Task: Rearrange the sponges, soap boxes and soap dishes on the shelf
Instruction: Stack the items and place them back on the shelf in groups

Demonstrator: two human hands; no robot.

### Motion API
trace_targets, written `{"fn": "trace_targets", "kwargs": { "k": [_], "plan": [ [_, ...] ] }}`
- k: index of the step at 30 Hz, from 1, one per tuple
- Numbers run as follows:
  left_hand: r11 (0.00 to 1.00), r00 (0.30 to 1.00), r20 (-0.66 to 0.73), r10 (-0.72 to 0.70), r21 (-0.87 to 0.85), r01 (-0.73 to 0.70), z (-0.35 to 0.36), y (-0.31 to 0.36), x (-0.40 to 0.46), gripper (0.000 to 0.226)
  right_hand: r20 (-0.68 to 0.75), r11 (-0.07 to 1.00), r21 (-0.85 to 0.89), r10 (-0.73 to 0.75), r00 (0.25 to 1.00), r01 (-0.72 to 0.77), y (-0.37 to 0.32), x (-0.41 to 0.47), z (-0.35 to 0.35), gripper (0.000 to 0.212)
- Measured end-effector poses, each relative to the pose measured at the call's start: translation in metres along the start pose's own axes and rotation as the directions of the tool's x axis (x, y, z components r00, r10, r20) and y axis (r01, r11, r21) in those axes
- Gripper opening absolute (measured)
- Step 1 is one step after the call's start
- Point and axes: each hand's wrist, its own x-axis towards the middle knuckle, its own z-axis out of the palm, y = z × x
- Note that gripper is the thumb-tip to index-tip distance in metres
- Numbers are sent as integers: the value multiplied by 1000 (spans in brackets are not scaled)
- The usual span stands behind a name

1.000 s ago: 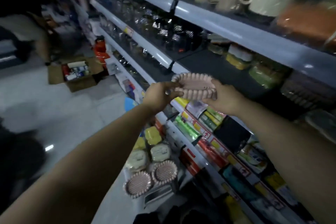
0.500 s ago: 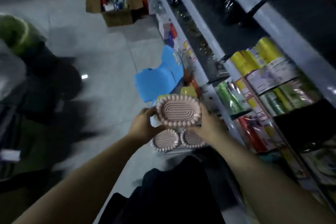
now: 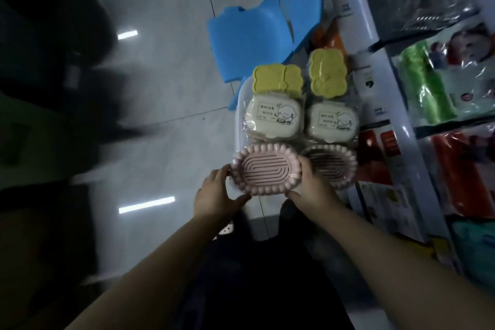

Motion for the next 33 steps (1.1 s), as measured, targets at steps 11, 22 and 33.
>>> {"fn": "trace_targets", "kwargs": {
  "k": [11, 22, 33],
  "plan": [
    [997, 999, 44, -32, 66, 29, 7, -7, 16, 103, -81, 999, -38, -9, 997, 6, 9, 16, 21, 84],
    [656, 771, 212, 600, 422, -626, 27, 84, -34, 58, -118, 982, -157, 88, 989, -107, 47, -16, -37, 83],
    [271, 818, 468, 333, 784, -559, 64, 157, 27, 74, -48, 928, -317, 192, 980, -197, 119, 8, -67, 83]
  ]
}}
